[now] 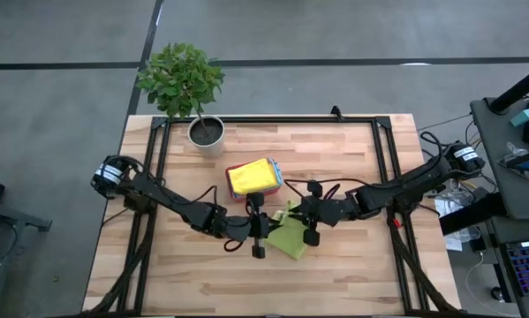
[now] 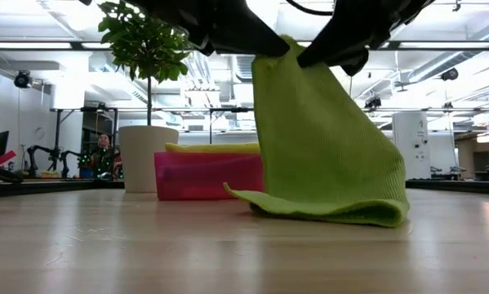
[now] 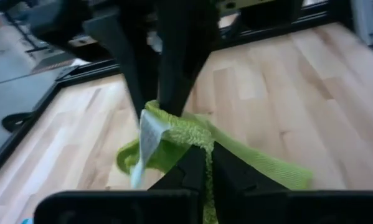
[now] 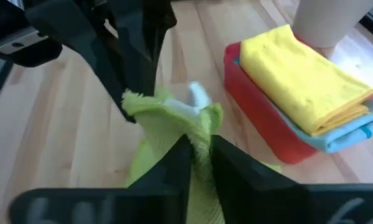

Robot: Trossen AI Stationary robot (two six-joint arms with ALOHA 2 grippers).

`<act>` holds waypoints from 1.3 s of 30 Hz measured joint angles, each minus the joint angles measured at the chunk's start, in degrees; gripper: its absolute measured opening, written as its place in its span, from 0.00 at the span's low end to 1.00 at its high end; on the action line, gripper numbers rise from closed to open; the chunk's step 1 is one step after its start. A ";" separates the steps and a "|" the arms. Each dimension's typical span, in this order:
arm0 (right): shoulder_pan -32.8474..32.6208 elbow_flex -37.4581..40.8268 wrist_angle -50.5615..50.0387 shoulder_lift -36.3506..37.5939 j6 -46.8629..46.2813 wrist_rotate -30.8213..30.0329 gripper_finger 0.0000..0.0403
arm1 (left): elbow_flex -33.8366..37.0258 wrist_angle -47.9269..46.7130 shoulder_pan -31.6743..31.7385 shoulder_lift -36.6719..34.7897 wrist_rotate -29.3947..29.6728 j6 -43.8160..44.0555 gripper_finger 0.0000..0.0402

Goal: Fold microfiber towels
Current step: Fold the green microfiber cloth

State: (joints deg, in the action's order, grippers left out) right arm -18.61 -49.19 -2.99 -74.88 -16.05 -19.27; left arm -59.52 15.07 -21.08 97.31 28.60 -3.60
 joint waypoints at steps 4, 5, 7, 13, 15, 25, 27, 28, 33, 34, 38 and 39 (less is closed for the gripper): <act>0.00 0.00 0.42 1.67 0.10 -0.02 0.25 | -0.44 -3.11 -0.09 -1.82 -3.06 1.38 0.00; 0.00 0.00 0.30 2.17 0.20 -0.04 0.28 | -0.44 -4.77 -0.17 -2.55 -4.01 1.89 0.00; 0.00 -0.04 -0.54 3.40 1.04 -0.03 0.35 | -0.43 -6.57 -0.22 -3.82 -6.99 3.19 0.00; 0.00 -0.07 -2.72 6.74 2.07 -0.06 0.49 | -0.18 -15.95 -0.73 -9.34 -14.47 11.23 0.00; 0.00 0.18 -3.22 6.92 2.07 0.15 0.51 | -0.07 -19.50 -1.04 -10.13 -16.24 13.60 0.00; -0.15 1.11 0.76 1.33 1.71 0.39 0.53 | 2.04 -24.93 -6.85 -10.10 -21.01 18.29 0.00; -0.15 1.20 3.62 -1.53 2.37 0.38 0.53 | 2.75 -25.12 -8.33 -10.02 -21.06 18.28 0.00; -0.13 1.20 6.22 -3.17 2.79 0.38 0.52 | 3.17 -25.15 -8.91 -10.02 -21.04 18.28 0.00; -0.13 0.84 18.54 -12.42 4.34 1.94 0.44 | 6.02 -24.56 -10.14 -9.61 -20.78 23.73 0.00; -0.13 0.75 21.12 -14.50 4.49 2.17 0.41 | 6.45 -24.37 -10.27 -9.28 -20.75 24.91 0.00; -0.02 -1.00 28.39 -21.31 5.66 2.62 0.26 | 7.81 -23.10 -10.96 -8.99 -20.65 25.76 0.00; 0.07 -1.93 28.86 -22.60 6.29 2.79 0.22 | 7.99 -22.37 -11.03 -8.99 -20.69 25.78 0.00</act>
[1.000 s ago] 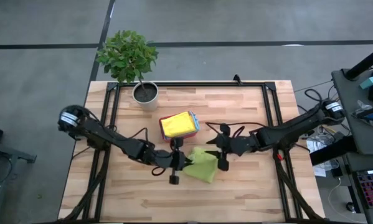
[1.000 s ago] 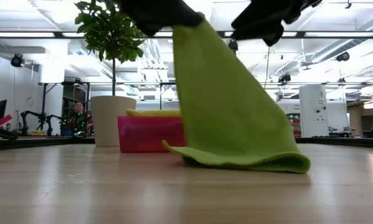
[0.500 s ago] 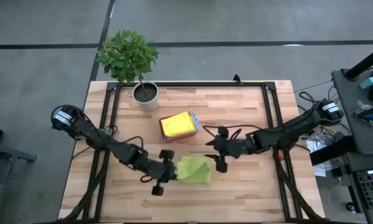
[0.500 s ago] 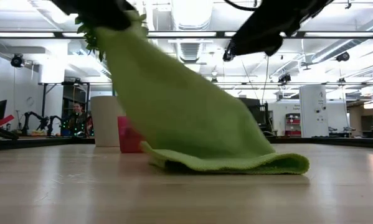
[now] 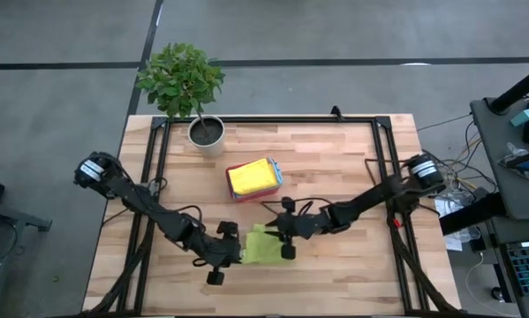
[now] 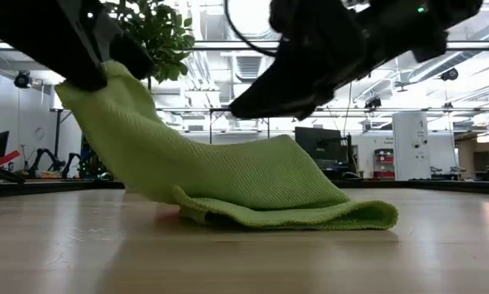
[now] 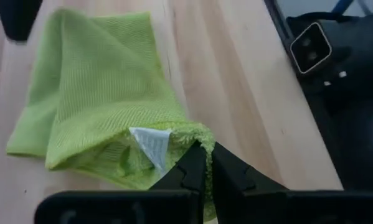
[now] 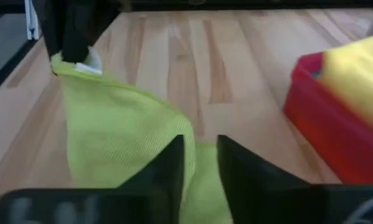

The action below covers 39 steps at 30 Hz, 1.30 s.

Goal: Fold microfiber towels
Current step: Fold the green microfiber cloth

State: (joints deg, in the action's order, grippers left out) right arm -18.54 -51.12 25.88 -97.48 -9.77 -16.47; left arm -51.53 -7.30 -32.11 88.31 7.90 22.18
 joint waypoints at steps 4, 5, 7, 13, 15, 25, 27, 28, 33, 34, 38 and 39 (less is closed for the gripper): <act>0.11 -3.62 -3.63 -3.93 0.86 4.20 0.07 | 0.66 -0.19 -0.15 -0.04 0.04 1.46 0.00; 0.09 -4.46 -5.92 -4.71 0.88 6.27 0.05 | 0.78 -0.09 -0.23 -0.04 0.07 1.56 0.00; -0.05 -5.92 -11.27 -5.70 0.80 11.42 0.03 | 1.34 1.05 -0.36 -0.04 0.00 2.10 0.00; -0.42 -9.95 -23.67 -6.28 -0.27 22.43 0.03 | 2.56 4.28 -1.18 0.46 -0.17 5.84 0.00; -0.39 -10.65 -24.79 -5.95 0.49 21.57 0.03 | 2.63 3.93 -1.98 1.17 -0.36 6.85 0.00; 1.70 -15.61 -20.76 -5.67 5.39 12.14 0.06 | 2.63 8.83 -4.29 8.12 -1.84 9.04 0.00; 2.52 -15.81 -18.68 -6.48 5.43 12.15 0.09 | 2.63 9.80 -4.27 9.18 -1.83 9.02 0.00; 2.95 -15.95 -17.04 -7.02 5.44 12.25 0.12 | 2.62 10.11 -4.27 9.64 -1.83 9.02 0.00; 5.31 -15.90 -9.01 -11.13 3.43 19.31 0.27 | 2.28 10.41 -4.29 10.27 -1.84 9.00 0.00; 5.72 -15.90 -7.09 -12.07 3.24 21.05 0.31 | 2.28 10.43 -4.38 10.27 -1.84 9.00 0.00; 7.22 -15.90 1.09 -16.13 2.27 25.22 0.42 | 2.28 10.33 -4.47 10.23 -1.89 8.80 0.00; 7.54 -16.03 2.34 -17.03 2.30 25.89 0.44 | 2.28 10.29 -4.47 10.23 -1.90 8.79 0.00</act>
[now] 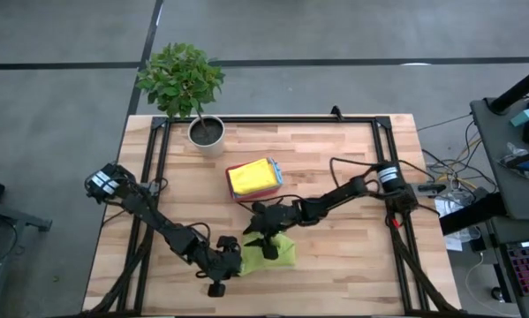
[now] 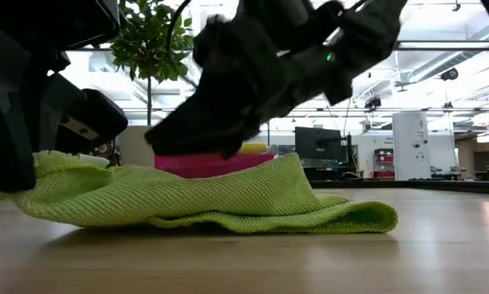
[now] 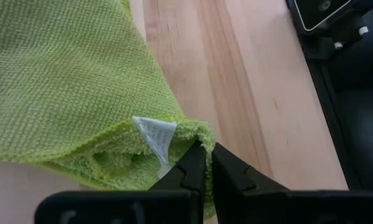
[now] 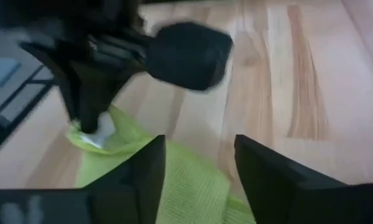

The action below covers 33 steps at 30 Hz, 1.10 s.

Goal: Fold microfiber towels
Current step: Fold the green microfiber cloth

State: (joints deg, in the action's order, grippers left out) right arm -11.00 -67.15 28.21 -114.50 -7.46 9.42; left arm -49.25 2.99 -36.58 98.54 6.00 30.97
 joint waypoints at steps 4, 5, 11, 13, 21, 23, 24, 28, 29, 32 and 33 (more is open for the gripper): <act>0.92 -2.83 -0.49 -3.62 1.59 3.20 0.50 | 0.00 -0.07 -0.02 0.00 0.00 -0.04 0.00; 0.98 -3.69 -0.92 -4.51 2.50 4.85 0.51 | 0.00 -0.05 -0.02 0.00 0.00 -0.04 0.00; 0.85 -9.16 -11.51 -6.43 9.08 15.05 0.48 | -0.13 -0.58 -0.30 -0.05 -0.06 -0.14 0.00; 0.89 -10.33 -16.01 -5.90 10.90 15.03 0.42 | -0.13 -0.55 -0.32 -0.14 -0.07 -0.17 0.00; 0.07 -9.55 -24.90 0.24 15.08 14.60 0.05 | -0.09 -5.42 -0.33 -3.67 0.76 -0.53 0.00; -0.48 -8.81 -26.84 2.66 15.42 11.88 0.04 | -0.10 -6.54 -0.20 -4.71 2.15 -1.65 0.00; -0.69 -8.55 -28.06 4.02 16.15 9.95 0.03 | -0.10 -7.78 -0.17 -5.27 3.38 -2.74 0.00; -2.57 -8.13 -36.30 10.89 18.74 -5.20 0.02 | -0.57 -13.11 0.74 -8.60 11.16 -5.02 0.00; -3.14 -8.13 -38.64 12.35 18.86 -10.15 0.02 | -0.76 -15.18 1.10 -9.48 14.66 -4.95 0.00; -5.35 -7.87 -44.01 16.91 18.80 -24.51 0.02 | -1.26 -16.62 1.76 -12.29 27.54 -4.78 0.00; -6.18 -7.72 -45.06 18.50 18.39 -29.02 0.02 | -1.50 -16.30 1.75 -13.09 31.92 -4.79 0.00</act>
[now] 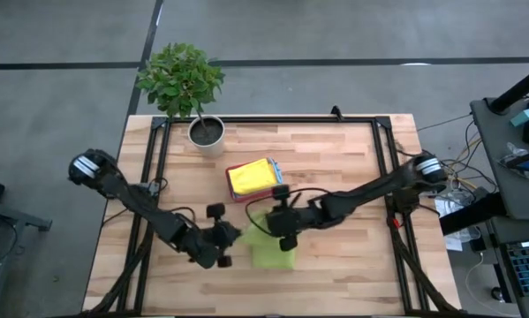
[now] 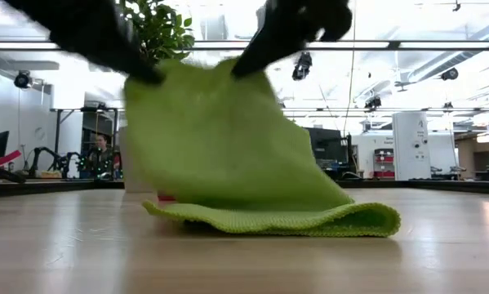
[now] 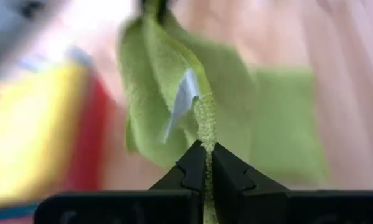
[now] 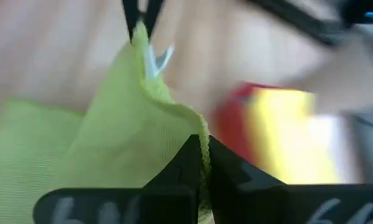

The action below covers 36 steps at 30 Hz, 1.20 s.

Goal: Fold microfiber towels
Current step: Fold the green microfiber cloth

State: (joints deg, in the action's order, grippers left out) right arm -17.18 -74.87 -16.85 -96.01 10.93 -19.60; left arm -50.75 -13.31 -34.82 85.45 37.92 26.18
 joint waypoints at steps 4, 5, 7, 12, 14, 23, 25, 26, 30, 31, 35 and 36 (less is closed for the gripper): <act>-3.94 0.21 -5.28 4.54 -5.03 -12.73 0.02 | -0.30 0.82 -0.01 -1.83 9.69 -0.02 0.00; -4.74 0.26 -6.16 5.30 -7.14 -13.56 0.02 | -0.32 1.37 0.05 -2.07 10.20 0.22 0.00; -6.41 0.75 -7.14 6.08 -11.81 -13.30 0.02 | -0.34 2.18 -0.05 -2.23 9.85 0.23 0.00; -9.89 4.49 -4.10 3.51 -21.89 -10.78 0.02 | 0.49 2.82 -0.97 -0.97 -3.71 0.34 0.00; -10.57 6.80 0.86 1.00 -24.58 -6.67 0.02 | 0.99 4.27 -1.30 0.72 -10.66 0.42 0.00; -8.02 9.66 16.05 -8.88 -33.77 20.22 0.12 | 1.12 18.08 -2.87 13.16 -30.15 -0.04 0.00; -7.68 9.37 14.60 -8.63 -34.19 21.16 0.17 | 0.72 18.53 -3.12 15.30 -30.93 0.51 0.00; -7.66 9.15 13.54 -8.31 -34.38 21.17 0.20 | 0.39 18.93 -3.22 16.15 -31.36 0.89 0.00; -7.52 7.65 7.77 -5.99 -34.37 20.03 0.30 | -0.27 19.13 -3.35 18.25 -31.97 1.76 0.00; -7.36 7.07 7.08 -5.35 -34.36 18.26 0.32 | -0.34 19.13 -3.34 18.25 -31.95 1.74 0.00; -5.80 6.36 5.14 -4.09 -33.55 9.29 0.40 | -0.25 19.80 -3.35 17.79 -31.30 1.25 0.00; -5.27 6.37 5.41 -4.12 -33.11 8.17 0.41 | -0.21 19.89 -3.35 17.69 -31.12 0.79 0.00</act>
State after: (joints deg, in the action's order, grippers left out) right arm -22.45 -68.51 -11.44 -100.12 -22.19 -11.43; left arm -50.96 6.59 -38.17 103.14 6.80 26.98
